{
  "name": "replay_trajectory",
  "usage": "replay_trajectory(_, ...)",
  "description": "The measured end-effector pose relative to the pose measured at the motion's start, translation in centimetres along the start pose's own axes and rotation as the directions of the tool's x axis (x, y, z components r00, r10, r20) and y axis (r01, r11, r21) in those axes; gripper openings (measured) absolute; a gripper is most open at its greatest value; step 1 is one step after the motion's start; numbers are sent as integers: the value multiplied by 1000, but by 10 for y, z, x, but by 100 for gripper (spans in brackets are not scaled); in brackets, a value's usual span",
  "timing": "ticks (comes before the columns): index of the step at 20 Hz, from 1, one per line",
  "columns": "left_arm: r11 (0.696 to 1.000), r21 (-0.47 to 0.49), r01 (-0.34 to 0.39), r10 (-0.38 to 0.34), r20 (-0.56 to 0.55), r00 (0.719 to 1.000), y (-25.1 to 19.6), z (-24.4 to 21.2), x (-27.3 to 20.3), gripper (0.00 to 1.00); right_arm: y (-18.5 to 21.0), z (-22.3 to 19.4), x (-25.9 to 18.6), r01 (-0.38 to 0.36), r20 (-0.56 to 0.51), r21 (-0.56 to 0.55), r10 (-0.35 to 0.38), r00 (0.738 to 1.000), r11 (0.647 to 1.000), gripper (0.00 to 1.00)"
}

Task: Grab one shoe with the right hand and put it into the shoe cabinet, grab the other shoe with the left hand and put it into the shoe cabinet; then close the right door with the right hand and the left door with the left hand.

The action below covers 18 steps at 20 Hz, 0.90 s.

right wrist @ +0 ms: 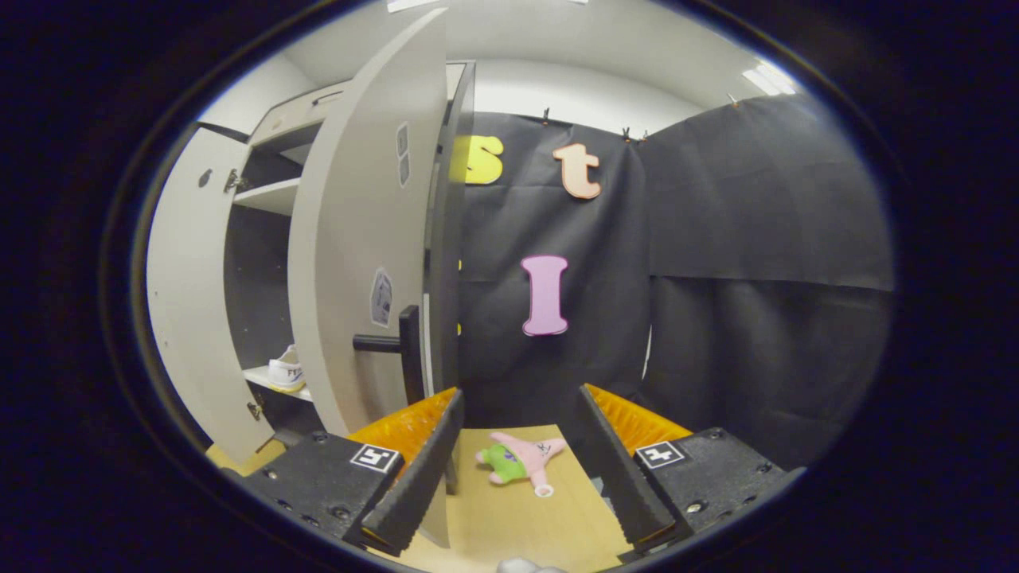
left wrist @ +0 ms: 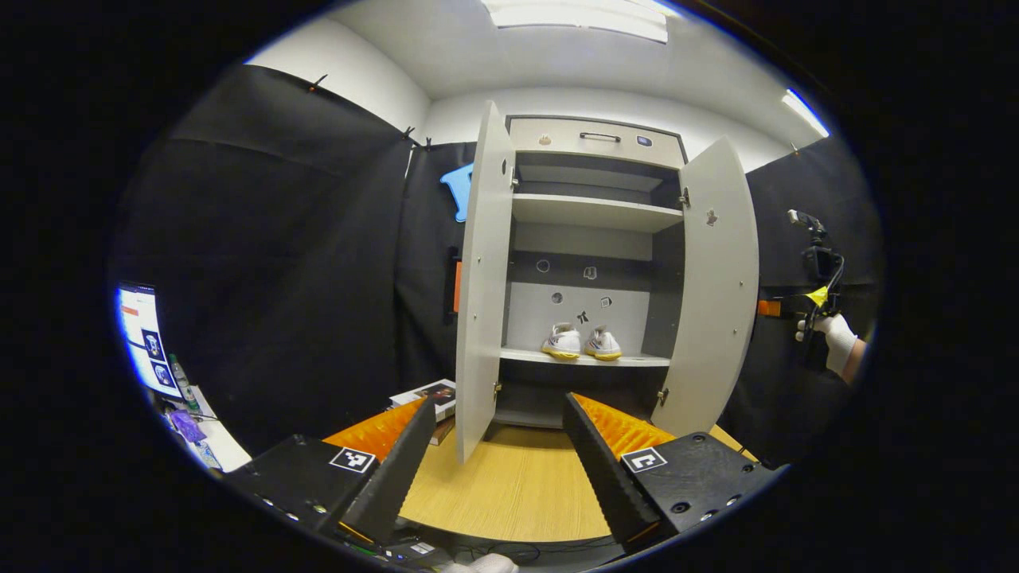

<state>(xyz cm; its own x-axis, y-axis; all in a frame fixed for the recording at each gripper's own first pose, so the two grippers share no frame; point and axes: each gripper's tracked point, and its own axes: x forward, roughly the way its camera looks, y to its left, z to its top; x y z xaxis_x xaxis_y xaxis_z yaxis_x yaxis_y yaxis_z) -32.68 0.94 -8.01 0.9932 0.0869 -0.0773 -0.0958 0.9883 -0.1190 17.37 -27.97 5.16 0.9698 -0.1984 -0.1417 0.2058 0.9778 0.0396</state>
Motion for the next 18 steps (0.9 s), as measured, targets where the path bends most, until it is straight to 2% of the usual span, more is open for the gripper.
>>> replay_trajectory(2,1000,-4,-13,13,-1,1000,3,2,1,96,8,0,-2,-29,-6,-26,28,1000,999,86)
replay_trajectory(3,1000,-4,-18,18,0,1000,5,3,1,96,15,-1,-3,-40,-14,-45,39,999,998,92)
replay_trajectory(4,1000,-3,-26,26,-2,1000,11,4,2,96,25,0,-5,-56,-8,-57,56,998,997,81)
replay_trajectory(5,1000,-3,-29,29,-3,1000,14,4,3,96,37,-1,-8,-68,-17,-65,67,998,996,89)
replay_trajectory(6,999,-1,-35,35,-4,999,18,5,2,96,50,1,-11,-81,-13,-75,80,997,994,81)
replay_trajectory(7,999,3,-39,39,0,999,22,7,0,96,67,2,-11,-95,-14,-81,94,995,992,89)
replay_trajectory(11,997,22,-70,70,5,998,37,13,-10,96,129,6,-5,-131,20,-78,133,991,988,88)
replay_trajectory(12,997,24,-80,80,8,997,40,14,-14,96,142,8,-1,-138,29,-65,140,990,988,82)
replay_trajectory(13,995,25,-92,92,9,996,45,15,-17,96,155,8,4,-151,33,-51,153,988,987,88)
replay_trajectory(15,994,19,-108,108,11,994,52,18,-22,96,183,10,13,-199,37,-26,199,979,980,90)
replay_trajectory(17,992,21,-122,122,9,993,58,19,-27,96,194,9,18,-203,32,-29,204,979,979,100)
replay_trajectory(18,992,23,-126,126,9,992,61,20,-28,96,198,11,14,-210,36,-28,211,977,977,99)
